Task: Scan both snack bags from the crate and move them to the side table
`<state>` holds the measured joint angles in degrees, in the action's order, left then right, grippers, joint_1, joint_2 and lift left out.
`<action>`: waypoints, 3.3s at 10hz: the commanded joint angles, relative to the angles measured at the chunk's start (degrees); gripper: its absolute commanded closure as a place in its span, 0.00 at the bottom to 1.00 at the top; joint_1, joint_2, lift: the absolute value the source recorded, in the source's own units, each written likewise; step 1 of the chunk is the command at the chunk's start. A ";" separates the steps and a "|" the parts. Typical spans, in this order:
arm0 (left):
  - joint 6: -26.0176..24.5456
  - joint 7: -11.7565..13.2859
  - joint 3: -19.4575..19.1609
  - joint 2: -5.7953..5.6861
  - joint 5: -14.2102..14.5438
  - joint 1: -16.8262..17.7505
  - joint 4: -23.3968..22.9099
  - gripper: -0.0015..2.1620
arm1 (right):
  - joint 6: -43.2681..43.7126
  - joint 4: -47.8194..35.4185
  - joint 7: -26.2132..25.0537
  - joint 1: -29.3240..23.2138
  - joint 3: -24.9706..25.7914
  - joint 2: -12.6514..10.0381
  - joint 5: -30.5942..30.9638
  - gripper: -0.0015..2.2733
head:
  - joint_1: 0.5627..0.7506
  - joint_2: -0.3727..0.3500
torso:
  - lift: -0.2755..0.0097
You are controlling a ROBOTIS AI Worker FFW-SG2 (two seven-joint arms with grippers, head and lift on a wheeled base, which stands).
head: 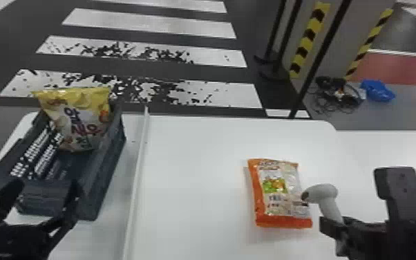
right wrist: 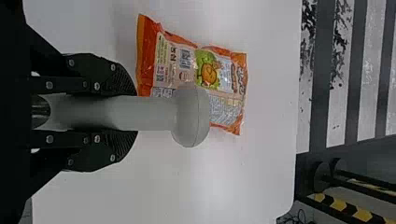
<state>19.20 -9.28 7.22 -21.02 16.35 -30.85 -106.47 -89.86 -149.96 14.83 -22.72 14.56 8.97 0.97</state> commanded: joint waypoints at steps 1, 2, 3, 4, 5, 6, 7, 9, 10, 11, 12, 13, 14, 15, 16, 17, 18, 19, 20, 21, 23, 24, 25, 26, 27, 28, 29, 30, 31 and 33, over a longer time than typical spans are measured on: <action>0.00 0.05 0.07 -0.07 0.00 0.00 0.12 0.03 | -0.22 -1.39 0.02 -0.04 -4.01 -0.62 2.28 0.98 | 0.70 0.35 | 0.62; 0.00 0.05 0.07 -0.07 0.00 0.00 0.21 0.03 | -0.22 -1.39 0.02 0.49 -6.74 -1.23 4.30 0.98 | 0.70 0.39 | 0.62; 0.18 0.05 0.07 -0.25 0.18 0.00 0.29 0.03 | -0.22 -1.30 -0.59 0.58 -9.02 -1.50 5.27 0.98 | 0.70 0.41 | 0.62; 0.35 -0.04 -0.02 -0.43 0.53 0.00 0.47 0.03 | -0.22 -1.12 -0.86 0.58 -11.75 -1.50 7.20 0.98 | 0.70 0.44 | 0.62; 0.35 -0.04 -0.02 -0.51 0.62 0.00 0.38 0.03 | -0.22 -0.77 -1.38 0.75 -13.59 -1.50 8.44 0.98 | 0.70 0.47 | 0.62; 0.53 -0.04 -0.02 -0.60 0.62 0.00 0.38 0.03 | -0.22 0.02 -1.47 1.10 -14.65 -1.50 9.23 0.98 | 0.70 0.49 | 0.62; 0.53 -0.04 -0.10 -0.69 0.70 0.00 0.38 0.03 | -0.22 1.25 -1.73 1.54 -15.35 -1.50 9.40 0.98 | 0.70 0.50 | 0.62; 0.53 -0.04 -0.28 -0.78 0.79 0.00 0.38 0.03 | -0.22 3.98 -1.73 2.69 -15.88 -1.50 9.58 0.98 | 0.70 0.52 | 0.62; 0.53 -0.04 -0.37 -0.78 0.79 0.00 0.47 0.03 | 0.60 4.68 -1.65 3.12 -15.88 -1.32 9.75 0.98 | 0.70 0.52 | 0.62; 0.53 -0.04 -0.45 -0.87 0.79 0.00 0.38 0.03 | 1.31 4.77 -1.56 3.39 -15.88 -1.23 9.75 0.98 | 0.70 0.52 | 0.62; 0.53 -0.04 -0.45 -0.78 0.79 0.00 0.38 0.03 | 2.01 5.21 -1.56 3.74 -16.05 -1.23 9.75 0.98 | 0.70 0.52 | 0.62; 0.53 -0.04 -0.45 -0.69 0.79 0.00 0.38 0.03 | 2.01 5.29 -1.56 3.92 -16.14 -1.32 9.75 0.98 | 0.70 0.53 | 0.62; 0.53 -0.04 -0.45 -0.60 0.79 0.00 0.38 0.03 | 2.01 5.82 -1.47 4.00 -16.14 -1.23 9.75 0.98 | 0.70 0.53 | 0.62; 0.53 -0.04 -0.54 -0.69 0.79 0.00 0.47 0.03 | 2.01 6.35 -1.47 4.18 -16.14 -1.14 9.75 0.98 | 0.70 0.53 | 0.62; 0.53 -0.04 -0.54 -0.60 0.79 0.00 0.47 0.03 | 2.18 6.79 -1.47 4.18 -16.14 -1.14 9.75 0.98 | 0.70 0.53 | 0.62; 0.53 -0.04 -0.54 -0.60 0.79 0.00 0.47 0.03 | 2.71 7.23 -1.47 4.27 -16.14 -1.14 9.75 0.98 | 0.70 0.53 | 0.62; 0.53 -0.04 -0.54 -0.60 0.79 0.00 0.47 0.03 | 3.06 7.58 -1.47 4.27 -16.23 -1.14 9.75 0.98 | 0.70 0.53 | 0.62; 0.53 -0.12 -0.63 -0.60 0.79 -0.09 0.47 0.03 | 3.24 7.67 -1.47 4.44 -16.23 -1.14 9.75 0.98 | 0.70 0.53 | 0.62; 0.53 -0.12 -0.63 -0.60 0.79 -0.09 0.47 0.03 | 3.24 7.58 -1.47 4.44 -16.23 -1.14 9.75 0.98 | 0.70 0.53 | 0.62; 0.53 -0.04 -0.54 -0.60 0.79 -0.18 0.47 0.03 | 3.77 7.23 -1.56 4.53 -16.05 -1.06 9.75 0.98 | 0.70 0.53 | 0.62; 0.53 -0.04 -0.54 -0.51 0.79 -0.09 0.47 0.03 | 7.81 6.96 -1.56 4.79 -14.29 -0.44 9.40 0.98 | 0.70 0.53 | 0.62; 0.53 -0.04 -0.54 -0.51 0.79 -0.18 0.47 0.03 | 11.50 7.58 -1.65 4.79 -12.19 -0.18 8.35 0.98 | 0.70 0.51 | 0.62; 0.53 -0.04 -0.63 -0.60 0.79 -0.18 0.38 0.03 | 15.54 9.07 -1.91 5.06 -9.20 0.44 6.85 0.98 | 0.70 0.49 | 0.62; 0.53 -0.04 -0.63 -0.60 0.79 -0.18 0.38 0.03 | 19.94 11.62 -2.44 5.23 -5.68 1.23 4.66 0.98 | 0.70 0.48 | 0.62; 0.53 -0.04 -0.63 -0.60 0.79 -0.18 0.38 0.03 | 24.86 14.79 -2.96 5.23 -2.25 1.76 2.20 0.98 | 0.70 0.43 | 0.62; 0.53 -0.04 -0.63 -0.51 0.79 -0.18 0.38 0.03 | 28.55 18.13 -2.96 5.23 0.38 2.20 0.79 0.98 | 0.70 0.38 | 0.62; 0.53 -0.04 -0.63 -0.51 0.79 -0.18 0.38 0.03 | 32.42 21.38 -2.96 5.41 2.58 2.72 -0.97 0.98 | 0.70 0.36 | 0.62; 0.53 -0.04 -0.63 -0.51 0.79 -0.18 0.47 0.03 | 36.11 25.33 -2.88 6.03 4.43 3.43 -2.38 0.98 | 0.70 0.31 | 0.62; 0.53 -0.04 -0.63 -0.43 0.79 -0.18 0.47 0.03 | 39.45 29.29 -2.70 6.99 5.57 4.04 -3.17 0.98 | 0.70 0.27 | 0.62; 0.53 -0.04 -0.63 -0.34 0.70 -0.18 0.38 0.03 | 42.44 37.20 -0.50 10.68 7.15 4.83 -4.22 0.98 | 0.70 0.23 | 0.62</action>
<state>19.72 -9.30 6.59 -21.36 17.05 -31.02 -106.01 -48.01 -114.96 14.29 -13.15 21.33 13.61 -3.01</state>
